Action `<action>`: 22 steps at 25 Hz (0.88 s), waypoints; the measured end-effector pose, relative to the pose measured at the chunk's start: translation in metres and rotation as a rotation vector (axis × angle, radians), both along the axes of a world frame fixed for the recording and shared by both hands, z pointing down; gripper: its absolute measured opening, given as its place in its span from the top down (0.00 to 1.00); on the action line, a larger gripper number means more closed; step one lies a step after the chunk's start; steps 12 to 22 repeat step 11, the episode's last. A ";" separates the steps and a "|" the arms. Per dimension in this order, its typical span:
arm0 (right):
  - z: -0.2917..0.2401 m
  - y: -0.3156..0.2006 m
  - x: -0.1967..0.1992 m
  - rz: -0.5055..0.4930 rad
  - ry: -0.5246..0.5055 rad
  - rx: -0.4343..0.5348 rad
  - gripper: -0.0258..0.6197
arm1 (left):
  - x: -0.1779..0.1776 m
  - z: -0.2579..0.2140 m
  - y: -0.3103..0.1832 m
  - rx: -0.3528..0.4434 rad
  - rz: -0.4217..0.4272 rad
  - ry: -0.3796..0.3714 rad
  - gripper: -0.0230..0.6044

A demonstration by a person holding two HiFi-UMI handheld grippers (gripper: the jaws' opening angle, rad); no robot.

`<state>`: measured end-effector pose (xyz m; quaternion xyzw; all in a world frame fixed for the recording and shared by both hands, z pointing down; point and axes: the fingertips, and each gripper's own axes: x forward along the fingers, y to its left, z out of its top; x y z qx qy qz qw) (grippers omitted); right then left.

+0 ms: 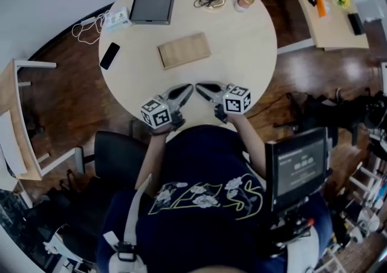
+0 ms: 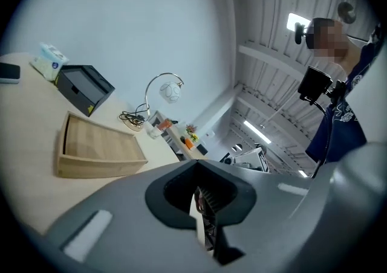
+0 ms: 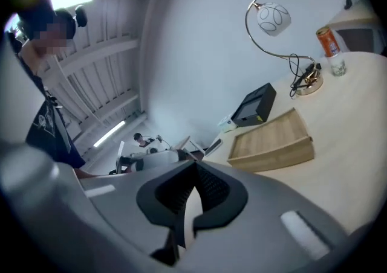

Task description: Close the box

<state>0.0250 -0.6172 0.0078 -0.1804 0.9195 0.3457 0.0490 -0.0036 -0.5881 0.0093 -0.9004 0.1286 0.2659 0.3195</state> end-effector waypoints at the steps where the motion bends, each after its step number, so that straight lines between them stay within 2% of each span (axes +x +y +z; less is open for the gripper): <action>1: 0.002 0.011 -0.004 -0.027 0.005 0.021 0.97 | 0.004 0.003 0.007 0.025 0.002 -0.010 0.96; 6: 0.007 0.036 -0.003 -0.032 0.041 0.072 0.97 | 0.002 0.014 0.022 0.085 -0.010 -0.008 0.96; 11: 0.028 0.039 0.003 -0.015 0.068 0.086 0.97 | 0.007 0.033 0.021 0.067 0.009 0.028 0.96; 22: 0.028 0.039 0.003 -0.015 0.068 0.086 0.97 | 0.007 0.033 0.021 0.067 0.009 0.028 0.96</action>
